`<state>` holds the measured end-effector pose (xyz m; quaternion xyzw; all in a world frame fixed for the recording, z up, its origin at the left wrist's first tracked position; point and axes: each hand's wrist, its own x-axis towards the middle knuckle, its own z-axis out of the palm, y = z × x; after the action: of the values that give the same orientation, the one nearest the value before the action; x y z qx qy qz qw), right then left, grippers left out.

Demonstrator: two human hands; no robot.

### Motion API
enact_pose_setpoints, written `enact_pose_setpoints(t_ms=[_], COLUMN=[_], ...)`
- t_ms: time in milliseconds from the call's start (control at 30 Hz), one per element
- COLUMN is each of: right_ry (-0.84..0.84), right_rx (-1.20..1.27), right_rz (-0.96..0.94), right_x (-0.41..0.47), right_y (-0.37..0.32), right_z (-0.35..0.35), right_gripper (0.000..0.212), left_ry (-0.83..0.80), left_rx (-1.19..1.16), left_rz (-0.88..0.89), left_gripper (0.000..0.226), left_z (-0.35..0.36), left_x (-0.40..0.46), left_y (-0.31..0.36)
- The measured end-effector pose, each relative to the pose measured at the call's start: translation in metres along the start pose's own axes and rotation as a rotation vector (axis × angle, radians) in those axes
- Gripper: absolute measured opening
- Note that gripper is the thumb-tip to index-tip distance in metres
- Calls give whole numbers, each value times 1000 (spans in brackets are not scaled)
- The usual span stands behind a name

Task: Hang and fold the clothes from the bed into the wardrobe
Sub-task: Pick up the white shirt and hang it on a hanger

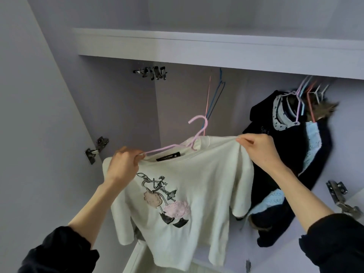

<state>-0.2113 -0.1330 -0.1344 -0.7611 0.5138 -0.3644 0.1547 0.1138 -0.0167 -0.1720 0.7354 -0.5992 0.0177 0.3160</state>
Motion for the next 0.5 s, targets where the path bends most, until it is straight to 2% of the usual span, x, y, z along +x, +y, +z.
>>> enact_pose_setpoints(t_ms=[33,67,133,167,200,267,300,333,400,467,500], right_ry=[-6,-93,-414,-505,-485,-186,-93,-87,-217,-270,-275], right_rx=[-67,-150,-273,-285,-272,-237,-240,-255,-238,-56,9], right_rz=[-30,-36,57,113,139,69,2,-61,-134,-137,-120], right_x=[-2,-5,-14,-18,-20,-17,-14,-12,-5,-8,-10], right_y=[-3,-4,-3,0,3,8,8,3,-4,-11,-12], right_z=[-2,-3,-4,-4,-6,-12,-14,-15,-8,2,6], right_gripper=[16,16,31,36,36,28,27,33,39,11,17], left_ry=[41,87,149,162,163,141,130,117,95,67,50], left_rx=[-21,-49,-111,-134,-157,-204,-225,-246,-272,-300,-319], left_rz=[-35,-89,-150,-137,-110,-60,-51,-46,-32,-36,-46], left_gripper=[18,19,21,21,20,19,18,17,15,14,14], left_z=[-3,-6,-10,-12,-14,-14,-14,-13,-13,-11,-11], left_x=[2,5,11,12,13,15,16,17,18,17,16], left_y=[5,10,18,20,24,27,28,31,38,41,41])
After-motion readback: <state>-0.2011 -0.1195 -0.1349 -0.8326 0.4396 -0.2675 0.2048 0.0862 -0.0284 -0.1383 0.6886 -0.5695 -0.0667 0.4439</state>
